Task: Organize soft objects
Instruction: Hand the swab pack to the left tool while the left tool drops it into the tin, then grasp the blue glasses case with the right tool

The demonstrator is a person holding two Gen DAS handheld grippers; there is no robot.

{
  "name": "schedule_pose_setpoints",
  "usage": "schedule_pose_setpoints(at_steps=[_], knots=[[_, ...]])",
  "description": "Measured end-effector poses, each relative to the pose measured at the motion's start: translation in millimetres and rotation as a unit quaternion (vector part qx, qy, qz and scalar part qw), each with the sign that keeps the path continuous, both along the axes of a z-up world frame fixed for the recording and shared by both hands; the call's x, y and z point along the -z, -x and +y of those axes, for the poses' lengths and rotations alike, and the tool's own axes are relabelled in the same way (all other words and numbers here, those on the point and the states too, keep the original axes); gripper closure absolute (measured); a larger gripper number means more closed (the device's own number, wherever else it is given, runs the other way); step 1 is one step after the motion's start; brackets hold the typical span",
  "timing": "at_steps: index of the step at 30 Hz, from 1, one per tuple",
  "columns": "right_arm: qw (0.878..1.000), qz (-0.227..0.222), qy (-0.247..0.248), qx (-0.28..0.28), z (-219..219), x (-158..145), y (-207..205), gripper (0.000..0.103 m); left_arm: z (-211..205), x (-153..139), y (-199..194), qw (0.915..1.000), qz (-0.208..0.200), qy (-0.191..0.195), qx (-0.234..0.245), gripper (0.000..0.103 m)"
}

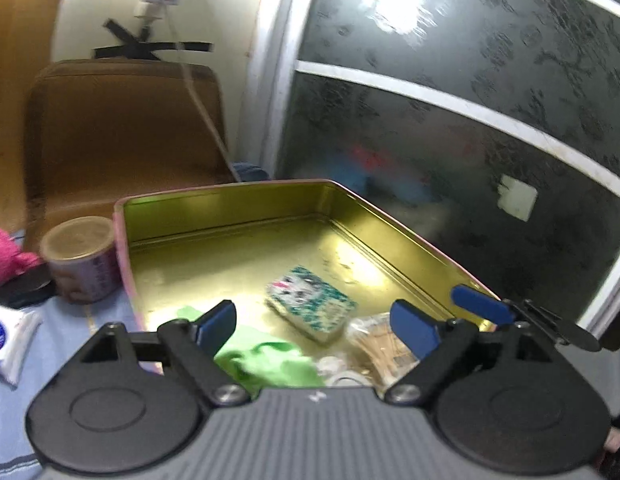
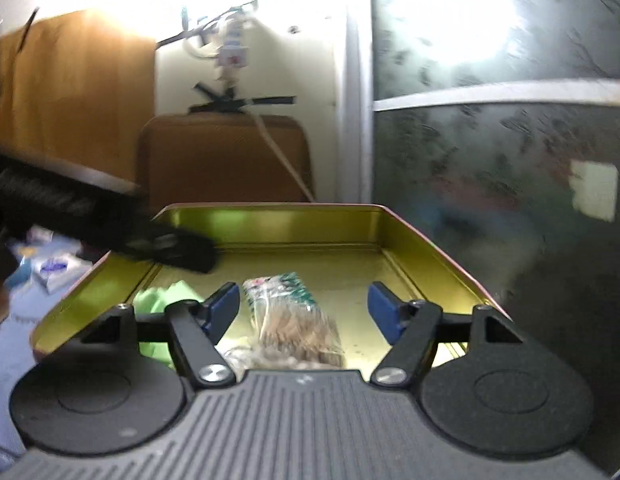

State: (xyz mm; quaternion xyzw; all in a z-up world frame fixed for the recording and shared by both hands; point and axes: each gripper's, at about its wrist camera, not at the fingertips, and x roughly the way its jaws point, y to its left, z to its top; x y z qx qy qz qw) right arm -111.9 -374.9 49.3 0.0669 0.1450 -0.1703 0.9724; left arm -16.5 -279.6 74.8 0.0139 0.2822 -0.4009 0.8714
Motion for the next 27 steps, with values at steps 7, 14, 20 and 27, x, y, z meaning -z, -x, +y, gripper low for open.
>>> schedule_pose_setpoints(at_steps=[7,14,20,27], knots=[[0.997,-0.042,-0.027,-0.063,27,-17,7,0.030,98,4,-9,0.9942,-0.017,0.023,-0.103,0.011],[0.971,-0.007,-0.058,-0.231,99,-33,-30,0.032,228,36,-37,0.9624,0.024,0.028,-0.269,0.011],[0.942,0.040,-0.061,-0.327,172,-35,-83,0.030,321,58,-49,0.9135,0.038,0.054,-0.401,0.011],[0.933,0.094,-0.006,-0.349,251,-8,-191,0.013,345,62,-39,0.8978,0.022,0.108,-0.426,0.008]])
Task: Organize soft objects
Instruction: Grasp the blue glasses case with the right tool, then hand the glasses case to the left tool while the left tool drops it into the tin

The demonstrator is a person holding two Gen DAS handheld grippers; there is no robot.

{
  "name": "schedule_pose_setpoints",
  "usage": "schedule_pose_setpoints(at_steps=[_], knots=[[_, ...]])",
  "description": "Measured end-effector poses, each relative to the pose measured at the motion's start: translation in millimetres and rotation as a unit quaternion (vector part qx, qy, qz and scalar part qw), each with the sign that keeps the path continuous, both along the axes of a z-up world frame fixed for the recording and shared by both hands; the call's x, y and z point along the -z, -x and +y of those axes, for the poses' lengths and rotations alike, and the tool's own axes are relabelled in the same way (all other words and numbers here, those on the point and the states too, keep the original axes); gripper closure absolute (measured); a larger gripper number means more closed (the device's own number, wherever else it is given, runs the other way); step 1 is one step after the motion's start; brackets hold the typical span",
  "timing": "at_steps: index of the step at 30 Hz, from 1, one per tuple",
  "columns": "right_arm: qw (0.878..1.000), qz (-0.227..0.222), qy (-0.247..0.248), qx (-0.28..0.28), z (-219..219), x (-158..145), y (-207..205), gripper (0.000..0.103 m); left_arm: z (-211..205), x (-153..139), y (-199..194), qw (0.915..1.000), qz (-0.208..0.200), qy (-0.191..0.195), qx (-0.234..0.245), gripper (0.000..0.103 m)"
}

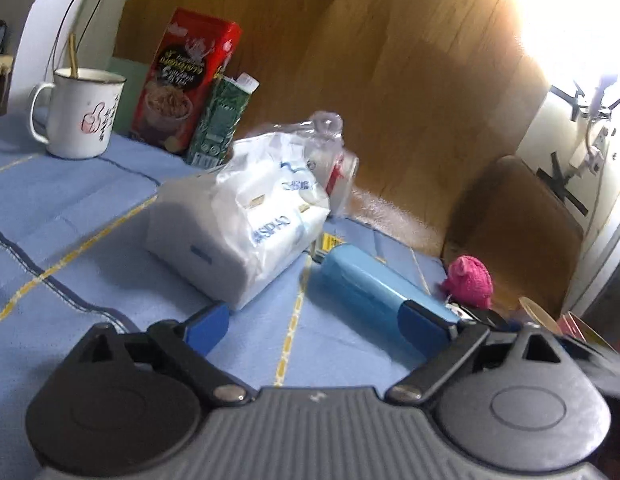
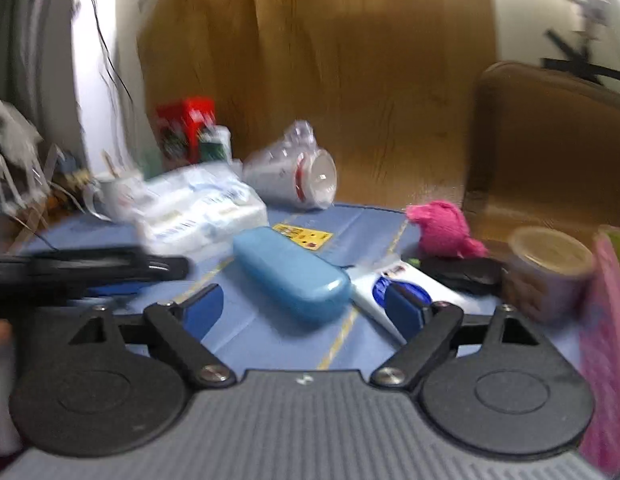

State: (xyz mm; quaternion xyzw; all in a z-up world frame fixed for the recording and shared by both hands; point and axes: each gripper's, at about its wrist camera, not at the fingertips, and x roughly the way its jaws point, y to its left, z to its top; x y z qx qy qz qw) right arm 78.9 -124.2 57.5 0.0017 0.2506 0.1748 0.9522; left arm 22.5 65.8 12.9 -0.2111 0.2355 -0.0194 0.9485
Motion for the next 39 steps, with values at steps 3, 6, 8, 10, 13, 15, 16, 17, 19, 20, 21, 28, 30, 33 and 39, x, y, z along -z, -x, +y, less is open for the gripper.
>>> schedule_pose_setpoints(at_steps=[3,6,8,10,13,15,16,17,19,20,21,28,30,33,39], knots=[[1.000,0.018,0.023,0.008,12,12,-34,0.013,-3,-1,0,0.9999,-0.004,-0.007,0.009,0.008],[0.998,0.060,0.019,-0.007,14,24,-55,0.017,-1,1,0,0.9998,-0.002,0.004,0.018,0.007],[0.998,0.056,0.026,-0.018,15,23,-49,0.034,1,4,1,0.9997,0.001,0.016,0.021,0.005],[0.997,0.066,0.029,-0.024,19,23,-37,0.042,4,6,-2,0.9991,0.006,0.031,0.029,0.003],[0.996,0.077,0.009,-0.042,16,23,-7,0.045,4,8,-7,0.9955,0.021,0.058,0.072,0.001],[0.995,0.081,-0.021,-0.047,13,24,13,0.045,-1,11,-11,0.9921,0.039,0.064,0.101,0.001],[0.994,0.087,-0.042,-0.048,8,23,25,0.045,-4,12,-13,0.9898,0.048,0.065,0.117,0.003],[0.992,0.095,-0.065,-0.050,3,23,34,0.045,-9,12,-12,0.9892,0.050,0.059,0.125,0.005],[0.985,0.119,-0.112,-0.053,-5,25,45,0.045,-21,12,-7,0.9880,0.054,0.045,0.137,0.018],[0.981,0.130,-0.136,-0.053,-10,28,52,0.045,-26,12,-3,0.9876,0.054,0.043,0.141,0.027],[0.978,0.136,-0.149,-0.056,-12,30,57,0.045,-33,11,1,0.9875,0.055,0.040,0.142,0.037],[0.982,0.096,-0.158,-0.039,-37,18,90,0.045,-69,-14,12,0.9798,0.041,0.059,0.186,0.043],[0.986,0.067,-0.152,-0.027,-48,11,100,0.045,-87,-29,13,0.9765,0.027,0.055,0.207,0.043],[0.990,0.016,-0.138,0.003,-67,-1,116,0.045,-120,-50,11,0.9700,0.008,0.044,0.239,0.043],[0.987,-0.044,-0.128,0.084,-123,-12,144,0.045,-205,-73,-4,0.9471,0.000,0.017,0.321,0.043]])
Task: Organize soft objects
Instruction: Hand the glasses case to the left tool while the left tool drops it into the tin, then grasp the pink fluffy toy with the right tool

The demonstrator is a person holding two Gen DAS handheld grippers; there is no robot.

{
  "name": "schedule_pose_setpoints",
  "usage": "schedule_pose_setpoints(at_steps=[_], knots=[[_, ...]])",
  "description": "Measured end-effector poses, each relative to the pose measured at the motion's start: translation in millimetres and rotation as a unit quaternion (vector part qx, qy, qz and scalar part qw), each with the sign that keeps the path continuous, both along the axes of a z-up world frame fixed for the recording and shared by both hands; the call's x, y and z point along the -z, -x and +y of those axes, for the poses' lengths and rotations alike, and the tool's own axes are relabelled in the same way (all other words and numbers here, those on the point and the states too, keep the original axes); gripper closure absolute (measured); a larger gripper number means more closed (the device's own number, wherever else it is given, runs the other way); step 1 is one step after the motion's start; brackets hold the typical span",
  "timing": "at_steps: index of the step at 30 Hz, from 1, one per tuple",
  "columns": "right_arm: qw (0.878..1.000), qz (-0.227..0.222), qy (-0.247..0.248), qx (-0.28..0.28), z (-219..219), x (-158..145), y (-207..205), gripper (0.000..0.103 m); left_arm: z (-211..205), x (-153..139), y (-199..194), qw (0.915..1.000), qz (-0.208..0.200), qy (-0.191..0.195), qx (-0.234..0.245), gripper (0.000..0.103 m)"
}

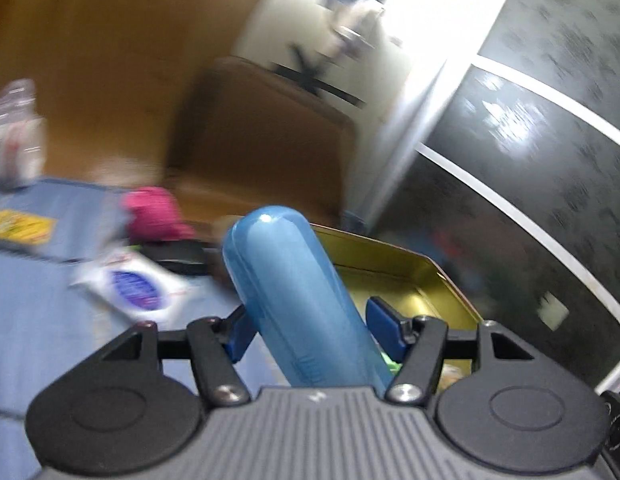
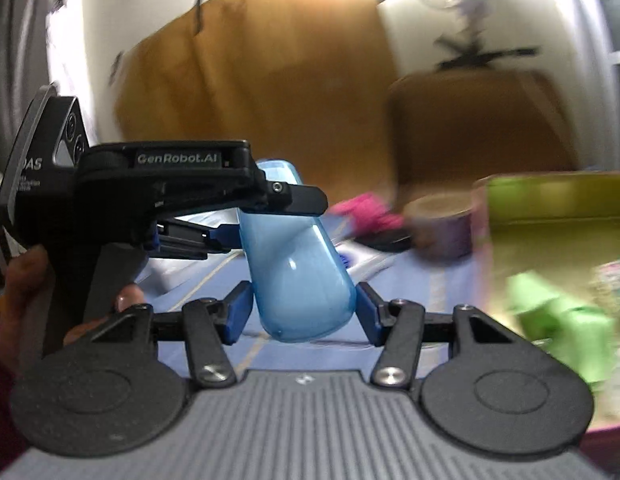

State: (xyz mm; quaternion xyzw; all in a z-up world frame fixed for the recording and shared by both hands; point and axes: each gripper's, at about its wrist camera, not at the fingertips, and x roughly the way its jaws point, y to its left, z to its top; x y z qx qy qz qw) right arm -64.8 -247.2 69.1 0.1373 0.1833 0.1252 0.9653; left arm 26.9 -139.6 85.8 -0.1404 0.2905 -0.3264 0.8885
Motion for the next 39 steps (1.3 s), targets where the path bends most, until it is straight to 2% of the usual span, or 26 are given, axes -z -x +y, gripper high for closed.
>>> schedule_pose_setpoints(at_steps=[4,9,13,15,18,22,26,31,35,39], knots=[[0.998,-0.004,-0.014,0.062,-40,3,15,0.045,-62,-4,-5,0.9985,-0.013,-0.024,0.047,0.043],[0.993,0.007,-0.014,0.121,-76,11,21,0.045,-118,4,-14,0.9956,-0.008,-0.047,0.080,0.043],[0.988,0.025,-0.018,0.148,-96,19,17,0.045,-141,11,-18,0.9943,-0.008,-0.071,0.079,0.041],[0.986,0.031,-0.018,0.160,-101,24,14,0.044,-150,14,-21,0.9930,-0.016,-0.095,0.068,0.036],[0.982,0.035,-0.005,0.185,-101,31,9,0.044,-149,15,-17,0.9910,-0.033,-0.115,0.060,0.035],[0.981,0.026,-0.006,0.191,-109,34,9,0.043,-128,11,-13,0.9914,-0.050,-0.111,0.047,0.035],[0.981,0.009,-0.001,0.193,-105,30,11,0.043,-90,11,-18,0.9939,-0.045,-0.098,0.020,0.035],[0.985,-0.005,0.017,0.173,-82,21,7,0.044,-21,21,-30,0.9944,-0.028,-0.090,-0.047,0.030],[0.990,-0.019,0.037,0.138,-55,12,2,0.044,42,36,-43,0.9879,-0.006,-0.101,-0.117,0.030],[0.994,-0.022,0.062,0.086,-20,7,-10,0.044,102,52,-58,0.9743,0.019,-0.117,-0.191,0.030]])
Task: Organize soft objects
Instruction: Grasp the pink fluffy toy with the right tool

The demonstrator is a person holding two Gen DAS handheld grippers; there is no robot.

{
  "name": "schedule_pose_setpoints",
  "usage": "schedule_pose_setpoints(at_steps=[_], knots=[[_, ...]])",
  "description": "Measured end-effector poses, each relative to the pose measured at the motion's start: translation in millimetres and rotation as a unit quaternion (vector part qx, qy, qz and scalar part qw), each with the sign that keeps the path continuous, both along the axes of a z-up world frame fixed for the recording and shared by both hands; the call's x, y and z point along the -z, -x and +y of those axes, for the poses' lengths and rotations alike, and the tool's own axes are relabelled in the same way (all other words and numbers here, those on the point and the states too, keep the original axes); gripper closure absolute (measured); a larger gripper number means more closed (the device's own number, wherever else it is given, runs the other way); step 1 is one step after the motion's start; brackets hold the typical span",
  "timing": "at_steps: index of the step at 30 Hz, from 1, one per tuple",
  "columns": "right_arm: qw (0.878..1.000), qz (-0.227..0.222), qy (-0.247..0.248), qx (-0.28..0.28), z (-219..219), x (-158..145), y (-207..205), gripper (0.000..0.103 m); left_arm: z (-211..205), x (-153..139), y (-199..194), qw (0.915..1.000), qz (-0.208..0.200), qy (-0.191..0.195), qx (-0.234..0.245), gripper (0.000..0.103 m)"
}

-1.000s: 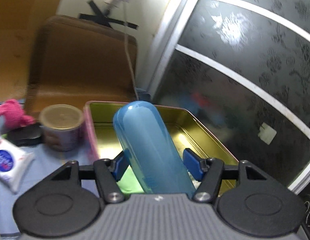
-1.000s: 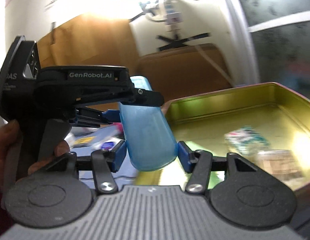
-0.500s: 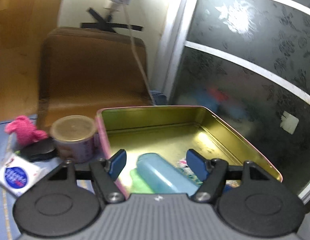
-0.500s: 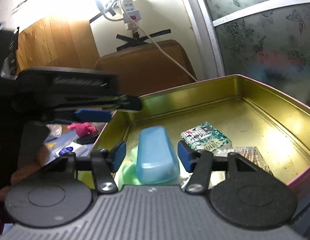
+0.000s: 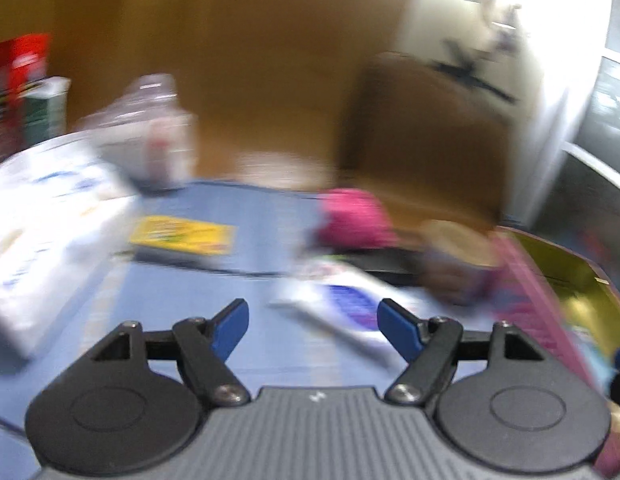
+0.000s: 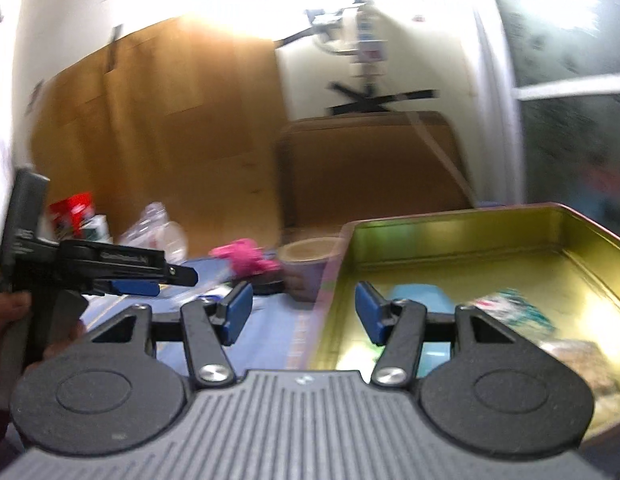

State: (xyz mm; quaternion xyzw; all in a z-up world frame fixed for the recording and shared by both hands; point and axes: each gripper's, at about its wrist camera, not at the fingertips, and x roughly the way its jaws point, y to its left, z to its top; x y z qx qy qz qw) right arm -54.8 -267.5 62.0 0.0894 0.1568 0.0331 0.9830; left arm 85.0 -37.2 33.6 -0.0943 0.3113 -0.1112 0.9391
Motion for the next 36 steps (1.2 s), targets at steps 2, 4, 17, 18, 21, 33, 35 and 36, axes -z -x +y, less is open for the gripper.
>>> schedule_pose_setpoints(at_steps=[2,4,17,18,21,33,35,36], knots=[[1.000,0.010,0.011,-0.026,18,2,-10,0.044,23,7,-5,0.9993,0.004,-0.015,-0.033,0.030],[0.998,0.026,0.011,-0.053,34,3,-22,0.044,43,15,-9,0.9980,0.010,-0.018,-0.060,0.030],[0.989,0.135,0.054,-0.020,93,-3,-220,0.032,76,26,-10,0.9954,0.015,0.070,-0.064,0.030],[0.985,0.153,0.080,-0.011,96,4,-238,0.031,78,27,-11,0.9950,0.016,0.075,-0.064,0.030],[0.972,0.216,0.089,0.008,95,24,-279,0.031,78,28,-11,0.9949,0.017,0.078,-0.062,0.028],[0.975,0.165,0.147,-0.008,115,22,-266,0.056,78,28,-9,0.9941,0.020,0.087,-0.062,0.028],[0.980,0.150,0.130,-0.010,115,13,-259,0.056,78,28,-9,0.9941,0.019,0.086,-0.063,0.028],[0.982,0.143,0.120,-0.008,117,9,-253,0.056,78,28,-9,0.9940,0.019,0.086,-0.064,0.028]])
